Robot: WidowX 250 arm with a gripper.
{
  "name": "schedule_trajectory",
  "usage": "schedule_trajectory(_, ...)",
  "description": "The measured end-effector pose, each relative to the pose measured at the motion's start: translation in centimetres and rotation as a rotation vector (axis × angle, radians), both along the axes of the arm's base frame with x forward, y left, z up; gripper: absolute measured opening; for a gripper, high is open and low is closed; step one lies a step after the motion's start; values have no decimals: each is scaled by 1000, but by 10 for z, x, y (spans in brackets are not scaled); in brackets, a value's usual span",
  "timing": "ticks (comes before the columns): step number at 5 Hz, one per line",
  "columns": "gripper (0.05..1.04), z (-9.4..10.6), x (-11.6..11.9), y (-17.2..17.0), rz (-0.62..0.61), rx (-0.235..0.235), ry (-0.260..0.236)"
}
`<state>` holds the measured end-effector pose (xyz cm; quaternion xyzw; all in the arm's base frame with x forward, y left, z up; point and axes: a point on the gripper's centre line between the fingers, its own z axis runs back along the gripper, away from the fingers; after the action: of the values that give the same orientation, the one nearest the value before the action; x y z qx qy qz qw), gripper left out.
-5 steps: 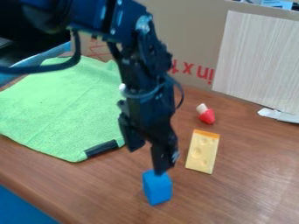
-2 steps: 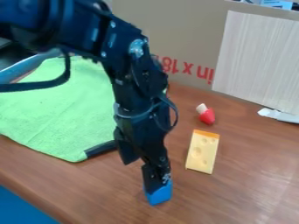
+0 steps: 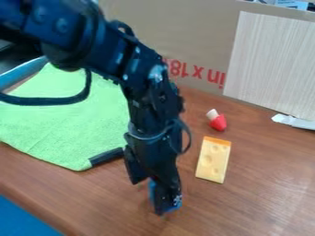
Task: Put the blue figure to te bottom left of the cloth
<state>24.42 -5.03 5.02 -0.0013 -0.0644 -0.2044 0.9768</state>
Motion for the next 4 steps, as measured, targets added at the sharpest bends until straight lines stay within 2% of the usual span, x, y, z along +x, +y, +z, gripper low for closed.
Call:
schedule_trajectory(1,672,1,2,-2,18,-17,-9)
schedule_trajectory(2,592,0,2,4,45,-34,6)
schedule_trajectory(3,592,5,3,17,91,-45,-4)
schedule_trajectory(4,592,10,5,45,196,-48,6)
